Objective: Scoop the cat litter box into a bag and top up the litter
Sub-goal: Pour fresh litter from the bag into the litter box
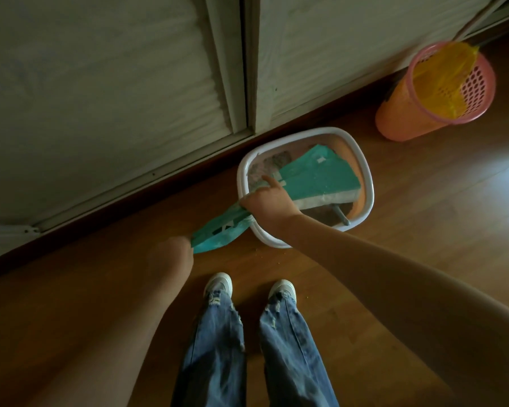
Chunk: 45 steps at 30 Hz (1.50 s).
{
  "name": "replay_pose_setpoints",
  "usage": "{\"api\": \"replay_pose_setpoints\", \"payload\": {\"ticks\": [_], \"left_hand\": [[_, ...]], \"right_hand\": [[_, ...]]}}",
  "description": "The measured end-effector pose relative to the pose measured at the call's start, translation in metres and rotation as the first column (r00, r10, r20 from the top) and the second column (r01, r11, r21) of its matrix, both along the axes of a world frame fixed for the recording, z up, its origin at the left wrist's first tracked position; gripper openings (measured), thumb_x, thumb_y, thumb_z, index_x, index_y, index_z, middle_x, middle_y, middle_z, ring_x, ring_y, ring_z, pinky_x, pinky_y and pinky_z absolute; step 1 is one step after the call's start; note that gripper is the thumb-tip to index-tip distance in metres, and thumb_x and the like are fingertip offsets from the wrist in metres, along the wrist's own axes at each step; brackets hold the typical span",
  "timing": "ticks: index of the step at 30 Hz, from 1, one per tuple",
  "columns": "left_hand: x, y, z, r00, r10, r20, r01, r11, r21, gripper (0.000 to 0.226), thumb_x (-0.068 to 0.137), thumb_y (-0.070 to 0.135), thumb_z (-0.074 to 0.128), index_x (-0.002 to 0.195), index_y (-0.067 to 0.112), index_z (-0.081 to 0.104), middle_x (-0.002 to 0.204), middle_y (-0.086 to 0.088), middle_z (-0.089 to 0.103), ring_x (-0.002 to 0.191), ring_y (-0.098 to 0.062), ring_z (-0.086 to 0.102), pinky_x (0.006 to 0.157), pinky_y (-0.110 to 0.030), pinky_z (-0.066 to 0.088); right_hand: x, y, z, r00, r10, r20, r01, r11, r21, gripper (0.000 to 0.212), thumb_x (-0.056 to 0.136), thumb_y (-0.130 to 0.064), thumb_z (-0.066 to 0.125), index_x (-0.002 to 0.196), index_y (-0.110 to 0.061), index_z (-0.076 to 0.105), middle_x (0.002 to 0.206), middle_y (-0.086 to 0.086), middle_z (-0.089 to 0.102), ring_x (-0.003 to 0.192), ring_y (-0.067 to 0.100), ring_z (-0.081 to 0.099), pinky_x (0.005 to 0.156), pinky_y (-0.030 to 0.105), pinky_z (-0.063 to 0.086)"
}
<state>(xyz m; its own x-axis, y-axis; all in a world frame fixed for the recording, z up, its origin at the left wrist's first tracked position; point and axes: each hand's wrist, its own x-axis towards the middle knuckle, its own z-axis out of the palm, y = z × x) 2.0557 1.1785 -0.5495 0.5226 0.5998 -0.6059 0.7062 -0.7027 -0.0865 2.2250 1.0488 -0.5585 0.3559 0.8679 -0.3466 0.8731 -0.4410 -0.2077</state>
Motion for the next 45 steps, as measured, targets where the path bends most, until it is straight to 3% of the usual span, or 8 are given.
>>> {"api": "replay_pose_setpoints", "payload": {"ticks": [2,5,10,14,19,38,45], "left_hand": [[0.002,0.003,0.004,0.999,-0.046,0.010,0.046,0.999,0.006,0.017,0.094,0.027,0.051,0.100,0.014,0.060,0.088,-0.001,0.064,0.074,-0.014,0.065,0.056,-0.021,0.051],[-0.001,0.005,0.010,0.985,-0.164,0.045,0.163,0.986,0.021,0.011,0.092,0.027,0.054,0.093,0.017,0.059,0.082,0.003,0.062,0.071,-0.012,0.063,0.053,-0.020,0.046],[0.003,0.007,0.027,0.964,-0.266,-0.008,0.266,0.964,0.022,0.014,0.090,0.032,0.057,0.096,0.019,0.059,0.092,0.001,0.066,0.080,-0.014,0.066,0.059,-0.022,0.051],[0.004,0.009,0.038,0.957,-0.286,-0.038,0.287,0.958,0.020,0.015,0.089,0.035,0.058,0.096,0.021,0.059,0.092,0.003,0.065,0.080,-0.013,0.065,0.063,-0.025,0.052],[0.005,0.009,0.046,0.944,-0.324,-0.057,0.326,0.945,0.021,0.018,0.089,0.035,0.058,0.098,0.020,0.059,0.094,0.002,0.065,0.082,-0.013,0.064,0.063,-0.024,0.048],[0.027,0.000,0.060,0.896,-0.428,-0.116,0.436,0.898,0.055,0.035,0.082,0.039,0.067,0.110,0.019,0.059,0.107,0.000,0.066,0.097,-0.015,0.065,0.068,-0.024,0.048],[0.033,-0.004,0.063,0.881,-0.457,-0.123,0.466,0.883,0.060,0.029,0.083,0.036,0.067,0.107,0.020,0.060,0.104,0.001,0.067,0.095,-0.016,0.066,0.067,-0.026,0.048]], "right_hand": [[0.000,0.000,-0.003,1.000,-0.022,0.004,0.022,1.000,-0.013,0.030,0.090,-0.004,0.053,0.113,-0.018,0.065,0.104,0.000,0.070,0.107,0.021,0.061,0.118,0.042,0.008],[0.001,0.000,-0.010,0.999,-0.041,-0.016,0.040,0.997,-0.072,0.023,0.091,-0.009,0.055,0.110,-0.018,0.065,0.110,0.001,0.069,0.119,0.024,0.054,0.118,0.044,0.013],[-0.006,0.000,-0.023,0.981,-0.137,-0.136,0.123,0.987,-0.107,0.025,0.091,-0.010,0.056,0.113,-0.019,0.066,0.114,0.001,0.067,0.123,0.021,0.053,0.120,0.043,0.007],[-0.016,-0.001,-0.032,0.962,-0.213,-0.168,0.207,0.977,-0.054,0.023,0.091,-0.007,0.056,0.108,-0.018,0.068,0.103,0.000,0.070,0.110,0.018,0.061,0.119,0.041,0.004],[-0.023,-0.002,-0.031,0.941,-0.270,-0.206,0.275,0.961,-0.003,0.033,0.092,-0.004,0.054,0.119,-0.019,0.064,0.116,0.002,0.067,0.116,0.020,0.057,0.118,0.039,0.001],[-0.021,-0.020,-0.040,0.847,-0.425,-0.319,0.448,0.894,0.000,0.034,0.092,0.000,0.051,0.115,-0.020,0.065,0.115,0.001,0.067,0.116,0.021,0.055,0.119,0.040,0.012],[-0.019,-0.024,-0.040,0.828,-0.443,-0.343,0.469,0.883,-0.008,0.030,0.095,-0.006,0.048,0.116,-0.020,0.065,0.113,0.001,0.067,0.115,0.022,0.055,0.119,0.039,0.011]]}}
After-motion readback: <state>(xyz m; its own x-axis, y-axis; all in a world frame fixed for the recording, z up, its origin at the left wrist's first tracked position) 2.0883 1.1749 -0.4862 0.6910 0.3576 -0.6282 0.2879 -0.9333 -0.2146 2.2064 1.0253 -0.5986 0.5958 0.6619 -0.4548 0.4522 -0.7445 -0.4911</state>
